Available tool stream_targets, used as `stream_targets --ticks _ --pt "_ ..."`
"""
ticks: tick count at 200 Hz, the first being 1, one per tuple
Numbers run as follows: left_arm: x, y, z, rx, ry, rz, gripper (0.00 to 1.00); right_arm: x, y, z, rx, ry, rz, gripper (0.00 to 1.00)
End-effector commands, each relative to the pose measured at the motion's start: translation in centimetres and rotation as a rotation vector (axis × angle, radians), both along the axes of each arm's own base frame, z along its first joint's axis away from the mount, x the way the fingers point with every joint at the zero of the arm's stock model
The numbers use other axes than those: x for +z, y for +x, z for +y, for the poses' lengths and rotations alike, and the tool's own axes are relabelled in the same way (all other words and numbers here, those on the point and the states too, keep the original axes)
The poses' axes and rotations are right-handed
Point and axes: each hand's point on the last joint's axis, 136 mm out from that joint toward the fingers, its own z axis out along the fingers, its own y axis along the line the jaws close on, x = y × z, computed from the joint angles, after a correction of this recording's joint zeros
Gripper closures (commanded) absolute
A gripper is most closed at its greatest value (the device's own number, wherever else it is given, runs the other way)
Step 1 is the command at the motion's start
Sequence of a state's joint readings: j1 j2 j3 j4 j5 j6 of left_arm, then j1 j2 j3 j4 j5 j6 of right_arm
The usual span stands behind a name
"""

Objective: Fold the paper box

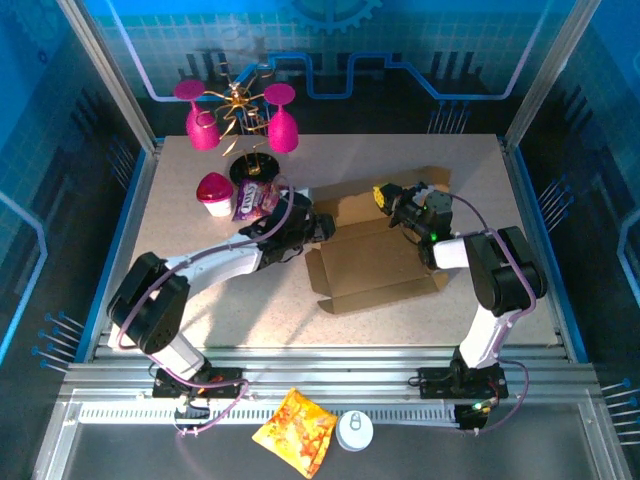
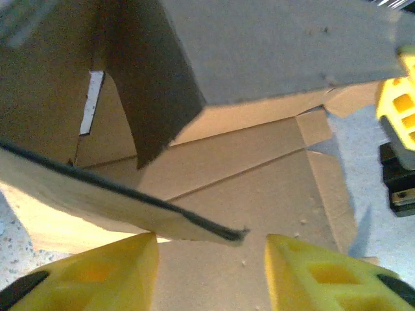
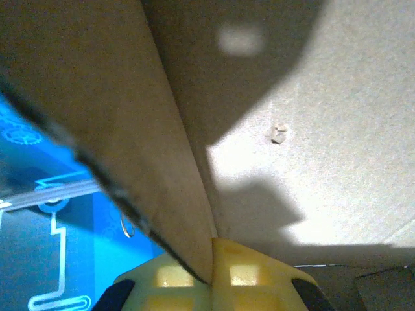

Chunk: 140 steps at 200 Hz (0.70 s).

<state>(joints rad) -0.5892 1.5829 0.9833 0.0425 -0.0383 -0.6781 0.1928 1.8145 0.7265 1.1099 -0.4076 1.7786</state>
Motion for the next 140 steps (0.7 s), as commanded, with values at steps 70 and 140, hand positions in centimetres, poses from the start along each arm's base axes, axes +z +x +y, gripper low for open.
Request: stream_targets --ticks 70,140 --pt "7.9 -5.1 3.3 -0.217 -0.123 -0.096 0.48 -1.2 0.4 -0.7 0.02 0.005 -0.037 1.0" --pt "2.5 -0.4 12.3 -0.114 0.141 -0.072 0.8 -1.4 0.8 -0.5 0.033 0.001 -0.033 1.0"
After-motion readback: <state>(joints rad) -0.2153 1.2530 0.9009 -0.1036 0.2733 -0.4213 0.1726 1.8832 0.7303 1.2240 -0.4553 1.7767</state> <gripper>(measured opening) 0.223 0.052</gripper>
